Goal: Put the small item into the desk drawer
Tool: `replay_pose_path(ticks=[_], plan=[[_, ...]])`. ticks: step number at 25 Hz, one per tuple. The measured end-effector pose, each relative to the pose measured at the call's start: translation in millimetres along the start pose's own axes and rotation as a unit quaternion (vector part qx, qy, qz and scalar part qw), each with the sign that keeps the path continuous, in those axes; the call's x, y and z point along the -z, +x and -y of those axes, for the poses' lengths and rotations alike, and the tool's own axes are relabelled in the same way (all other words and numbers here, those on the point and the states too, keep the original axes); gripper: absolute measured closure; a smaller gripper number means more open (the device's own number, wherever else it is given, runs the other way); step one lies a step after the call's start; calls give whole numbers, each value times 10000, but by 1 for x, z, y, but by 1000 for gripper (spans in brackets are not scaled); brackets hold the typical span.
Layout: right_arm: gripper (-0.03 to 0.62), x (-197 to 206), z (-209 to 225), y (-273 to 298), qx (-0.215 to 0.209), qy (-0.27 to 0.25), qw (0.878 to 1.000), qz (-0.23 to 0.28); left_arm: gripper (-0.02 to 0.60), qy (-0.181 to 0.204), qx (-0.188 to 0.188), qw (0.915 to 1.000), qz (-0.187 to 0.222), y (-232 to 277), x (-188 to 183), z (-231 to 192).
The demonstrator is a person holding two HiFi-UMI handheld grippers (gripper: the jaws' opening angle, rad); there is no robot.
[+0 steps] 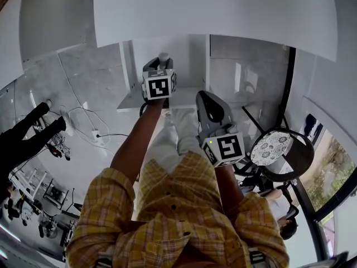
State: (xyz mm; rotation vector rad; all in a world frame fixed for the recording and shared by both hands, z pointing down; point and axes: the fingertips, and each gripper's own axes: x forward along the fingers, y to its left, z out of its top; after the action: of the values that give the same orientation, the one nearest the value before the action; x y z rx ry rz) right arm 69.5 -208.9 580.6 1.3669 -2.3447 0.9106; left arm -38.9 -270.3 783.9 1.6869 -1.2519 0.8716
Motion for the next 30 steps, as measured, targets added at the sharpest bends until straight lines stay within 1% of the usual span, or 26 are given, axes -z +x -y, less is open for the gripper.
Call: replay_pose_path(ticks=[3,5,12,19,22,27,30], plan=[[595,2,4,0,-4,-11,10000,-47,413,-230,11,9996,-151,10,3,-1],[595,3,6,0,-10,-8,10000,-67,413,-313,-6,9992,-238,14,3,-1],[595,9,13,2,14,54,9999,-105,411,-316,-45,9981,-520,35,18,-1],[595,13,14,1,77,54,9999,-145,411,-414,-92,9975,-571,45,21,-9],[595,14,17,0,101,77,9998,-166,410,-455,-94,9968,-657,52,24,-10],[595,16,16,-1,83,100,9997,-219,409,-513,-100,9956,-775,57,32,-14],[595,12,15,-1,65,75,9997,-201,403,-572,-51,9954,-770,58,32,-15]])
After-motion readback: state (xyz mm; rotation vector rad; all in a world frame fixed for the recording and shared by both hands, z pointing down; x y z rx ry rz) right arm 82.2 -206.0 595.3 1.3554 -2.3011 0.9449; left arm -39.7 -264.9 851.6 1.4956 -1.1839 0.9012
